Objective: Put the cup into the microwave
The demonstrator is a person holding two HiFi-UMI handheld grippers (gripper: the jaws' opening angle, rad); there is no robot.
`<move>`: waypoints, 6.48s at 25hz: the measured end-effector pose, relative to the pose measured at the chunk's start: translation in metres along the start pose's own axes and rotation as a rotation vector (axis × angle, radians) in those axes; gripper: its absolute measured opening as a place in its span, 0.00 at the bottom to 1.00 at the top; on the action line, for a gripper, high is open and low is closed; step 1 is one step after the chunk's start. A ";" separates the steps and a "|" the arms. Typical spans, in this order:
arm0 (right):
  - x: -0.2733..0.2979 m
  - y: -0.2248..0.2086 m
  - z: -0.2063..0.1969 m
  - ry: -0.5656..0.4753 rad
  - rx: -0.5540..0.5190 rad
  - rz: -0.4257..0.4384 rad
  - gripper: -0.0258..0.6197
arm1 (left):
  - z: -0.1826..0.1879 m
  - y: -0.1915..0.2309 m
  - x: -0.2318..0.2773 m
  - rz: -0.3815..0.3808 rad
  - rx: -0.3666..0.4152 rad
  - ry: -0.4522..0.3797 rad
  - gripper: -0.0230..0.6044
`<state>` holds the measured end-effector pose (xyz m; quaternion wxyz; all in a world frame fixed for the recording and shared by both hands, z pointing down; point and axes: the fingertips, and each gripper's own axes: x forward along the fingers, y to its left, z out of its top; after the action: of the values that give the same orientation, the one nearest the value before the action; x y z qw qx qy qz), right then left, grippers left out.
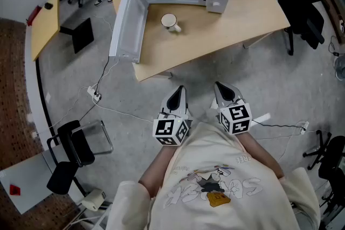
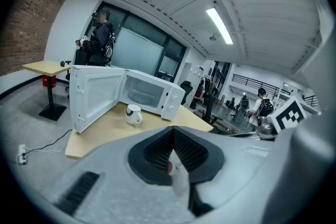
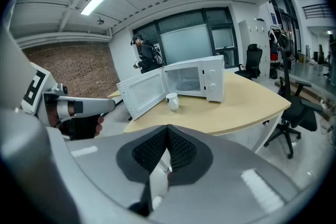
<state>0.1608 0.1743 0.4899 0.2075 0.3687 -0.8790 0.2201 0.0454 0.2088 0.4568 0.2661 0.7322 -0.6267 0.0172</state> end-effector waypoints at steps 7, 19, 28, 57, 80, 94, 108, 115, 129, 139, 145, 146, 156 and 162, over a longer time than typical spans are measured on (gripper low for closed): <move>-0.008 -0.001 -0.007 0.009 -0.012 0.011 0.05 | -0.009 -0.004 -0.003 0.010 -0.052 -0.002 0.04; -0.007 -0.005 -0.007 0.021 0.016 0.203 0.15 | -0.018 -0.013 0.001 0.111 -0.127 -0.019 0.04; 0.058 0.004 0.024 0.032 -0.082 0.198 0.18 | 0.020 0.050 0.051 0.126 -0.162 -0.018 0.04; 0.200 -0.015 0.088 0.110 -0.138 0.041 0.05 | 0.039 0.192 0.222 0.071 0.208 0.091 0.42; 0.179 -0.055 0.081 0.136 -0.082 -0.170 0.05 | 0.001 0.211 0.338 -0.010 0.404 0.098 0.64; 0.178 -0.058 0.086 0.135 -0.078 -0.152 0.05 | 0.047 0.206 0.342 0.042 0.352 0.043 0.63; 0.166 -0.076 0.086 0.141 -0.041 -0.213 0.05 | 0.145 0.199 0.422 0.103 0.328 -0.129 0.63; 0.151 -0.097 0.080 0.153 -0.013 -0.290 0.05 | 0.153 0.217 0.462 0.120 0.332 -0.116 0.63; 0.130 -0.118 0.080 0.155 -0.004 -0.384 0.05 | 0.150 0.217 0.497 0.097 0.384 -0.099 0.64; 0.130 -0.106 0.079 0.144 -0.024 -0.358 0.05 | 0.135 0.224 0.484 0.114 0.349 -0.051 0.67; 0.128 -0.098 0.080 0.128 -0.036 -0.324 0.05 | 0.122 0.211 0.438 0.113 0.330 -0.027 0.65; 0.129 -0.096 0.082 0.119 -0.037 -0.314 0.05 | 0.121 0.206 0.427 0.105 0.333 -0.025 0.62; 0.162 -0.081 0.116 0.010 -0.058 -0.152 0.05 | 0.153 0.152 0.277 0.090 0.256 -0.102 0.04; 0.179 -0.065 0.135 -0.015 -0.127 -0.068 0.05 | 0.146 0.128 0.210 0.036 0.221 -0.014 0.04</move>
<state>0.0666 -0.0394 0.4890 0.2311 0.3859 -0.8797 0.1541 -0.0735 -0.0516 0.4545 0.1790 0.7460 -0.6357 0.0860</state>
